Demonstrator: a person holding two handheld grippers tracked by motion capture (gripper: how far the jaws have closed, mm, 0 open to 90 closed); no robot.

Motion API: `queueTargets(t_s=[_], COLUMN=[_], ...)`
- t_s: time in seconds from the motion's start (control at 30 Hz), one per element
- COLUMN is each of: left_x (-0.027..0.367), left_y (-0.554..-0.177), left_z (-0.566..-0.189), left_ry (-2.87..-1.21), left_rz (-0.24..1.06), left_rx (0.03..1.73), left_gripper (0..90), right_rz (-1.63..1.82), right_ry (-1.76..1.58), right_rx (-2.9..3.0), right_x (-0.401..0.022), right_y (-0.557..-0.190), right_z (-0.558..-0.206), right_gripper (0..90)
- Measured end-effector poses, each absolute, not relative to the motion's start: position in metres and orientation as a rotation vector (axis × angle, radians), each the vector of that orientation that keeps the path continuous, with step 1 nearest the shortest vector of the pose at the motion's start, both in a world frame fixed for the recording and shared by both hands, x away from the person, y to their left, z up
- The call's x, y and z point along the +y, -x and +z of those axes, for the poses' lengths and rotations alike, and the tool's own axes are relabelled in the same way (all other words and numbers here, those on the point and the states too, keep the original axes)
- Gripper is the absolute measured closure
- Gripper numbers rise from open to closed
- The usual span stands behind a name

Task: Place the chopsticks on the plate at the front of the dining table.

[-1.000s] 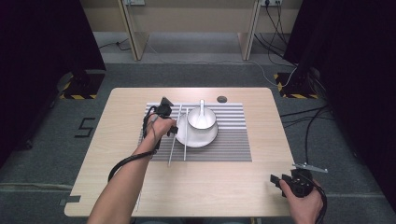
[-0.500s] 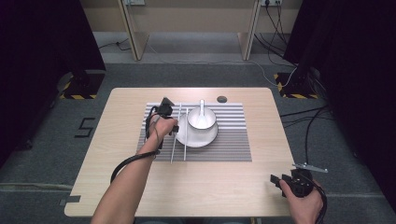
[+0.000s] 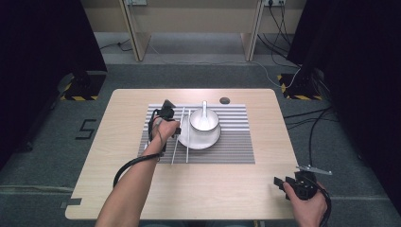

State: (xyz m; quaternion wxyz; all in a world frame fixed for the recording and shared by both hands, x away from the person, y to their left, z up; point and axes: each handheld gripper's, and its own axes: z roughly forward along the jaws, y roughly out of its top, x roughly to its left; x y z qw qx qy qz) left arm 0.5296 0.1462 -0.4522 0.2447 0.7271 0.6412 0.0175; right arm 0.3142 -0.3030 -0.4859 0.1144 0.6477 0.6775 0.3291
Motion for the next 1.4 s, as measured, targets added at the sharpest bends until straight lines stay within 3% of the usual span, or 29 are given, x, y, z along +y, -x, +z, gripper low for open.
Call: queueTargets(t_s=[1.17,1.4], left_x=[0.1386,0.1379], left_y=[-0.5352,-0.5337], left_z=[-0.4564,-0.4536], left_ry=[-1.944,-1.935], left_rz=[0.083,0.104], left_rx=[1.762,1.735], left_gripper=[84.6,77.8], right_rz=[0.961,0.961], right_ry=[-1.896,-1.897], right_rx=[1.987,1.985], right_x=[-0.3041,-0.3053], right_y=[-0.3149,-0.3144], right_z=[-0.4869,-0.4866], right_gripper=[46.5,46.5])
